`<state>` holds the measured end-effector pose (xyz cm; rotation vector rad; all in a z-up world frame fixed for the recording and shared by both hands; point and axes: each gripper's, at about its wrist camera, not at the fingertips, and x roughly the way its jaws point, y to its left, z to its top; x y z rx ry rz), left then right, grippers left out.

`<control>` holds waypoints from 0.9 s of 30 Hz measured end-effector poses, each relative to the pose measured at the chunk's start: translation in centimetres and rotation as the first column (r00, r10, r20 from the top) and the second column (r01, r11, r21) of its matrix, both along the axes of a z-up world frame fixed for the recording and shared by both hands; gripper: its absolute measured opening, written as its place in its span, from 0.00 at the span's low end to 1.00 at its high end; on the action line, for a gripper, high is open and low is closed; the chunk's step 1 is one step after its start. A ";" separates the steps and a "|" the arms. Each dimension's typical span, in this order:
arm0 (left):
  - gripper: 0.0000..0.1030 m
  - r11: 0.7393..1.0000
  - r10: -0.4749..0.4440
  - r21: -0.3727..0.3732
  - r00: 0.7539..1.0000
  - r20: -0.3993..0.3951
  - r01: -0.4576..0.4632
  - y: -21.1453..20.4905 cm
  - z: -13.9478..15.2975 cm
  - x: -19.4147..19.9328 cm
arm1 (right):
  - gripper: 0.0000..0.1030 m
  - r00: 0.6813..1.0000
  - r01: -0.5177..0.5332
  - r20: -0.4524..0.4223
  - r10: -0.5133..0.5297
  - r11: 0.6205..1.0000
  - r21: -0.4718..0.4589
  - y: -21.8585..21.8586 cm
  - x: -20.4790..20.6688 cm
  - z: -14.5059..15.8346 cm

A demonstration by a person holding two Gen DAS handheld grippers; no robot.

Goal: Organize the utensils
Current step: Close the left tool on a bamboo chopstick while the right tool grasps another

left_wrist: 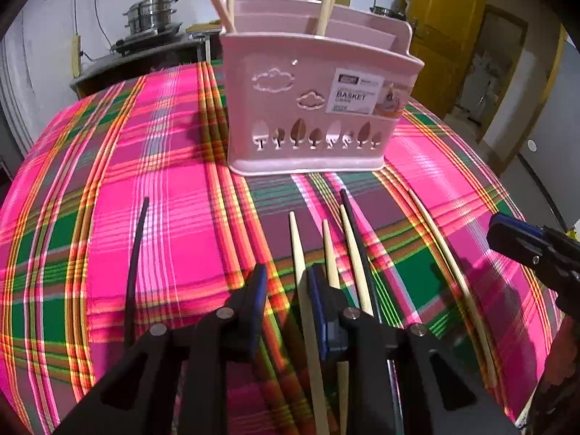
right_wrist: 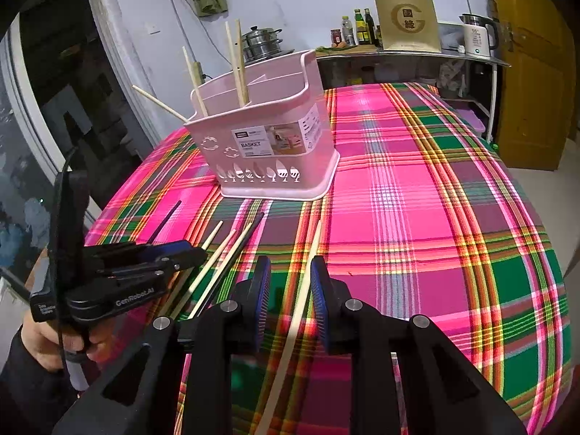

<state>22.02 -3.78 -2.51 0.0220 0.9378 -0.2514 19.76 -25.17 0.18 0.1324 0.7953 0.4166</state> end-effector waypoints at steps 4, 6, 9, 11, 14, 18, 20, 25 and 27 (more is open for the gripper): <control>0.24 1.000 -0.006 0.020 1.000 0.006 0.006 -0.2 0.0 0.0 | 0.23 1.000 0.001 -0.002 -0.001 1.000 -0.003 0.1 0.1 -0.1; 0.24 1.000 -0.003 0.030 1.000 0.007 0.003 -0.2 0.1 0.1 | 0.23 1.000 0.004 -0.004 -0.004 1.000 -0.009 0.1 0.3 -0.2; 0.23 0.999 0.001 0.042 1.000 0.007 -0.001 -0.4 0.1 0.1 | 0.23 1.000 0.013 -0.015 -0.013 1.000 -0.023 0.0 0.9 -0.4; 0.21 0.999 0.007 0.047 1.000 0.009 -0.008 -0.2 0.1 0.1 | 0.23 1.000 0.019 -0.023 -0.020 0.999 -0.040 -0.1 1.5 -0.6; 0.19 0.999 0.018 0.047 1.000 0.009 -0.018 0.1 0.1 0.3 | 0.23 0.999 0.022 -0.037 -0.024 0.998 -0.064 0.0 2.3 -1.0; 0.18 0.999 0.025 0.047 1.000 0.008 -0.025 0.4 0.1 0.4 | 0.23 0.998 0.010 -0.054 -0.015 0.996 -0.092 0.6 3.4 -1.4; 0.18 0.999 0.023 0.047 1.000 0.007 -0.023 0.4 0.1 0.5 | 0.23 0.998 0.001 -0.062 -0.007 0.994 -0.106 1.1 3.9 -1.7; 0.18 0.999 0.020 0.047 1.000 -0.002 -0.020 0.4 0.1 0.8 | 0.23 0.995 -0.008 -0.096 -0.006 0.989 -0.151 2.0 5.5 -2.5; 0.18 0.999 0.019 0.045 1.000 -0.013 -0.018 0.4 0.2 1.1 | 0.22 0.994 -0.008 -0.108 -0.010 0.986 -0.166 2.3 6.1 -2.8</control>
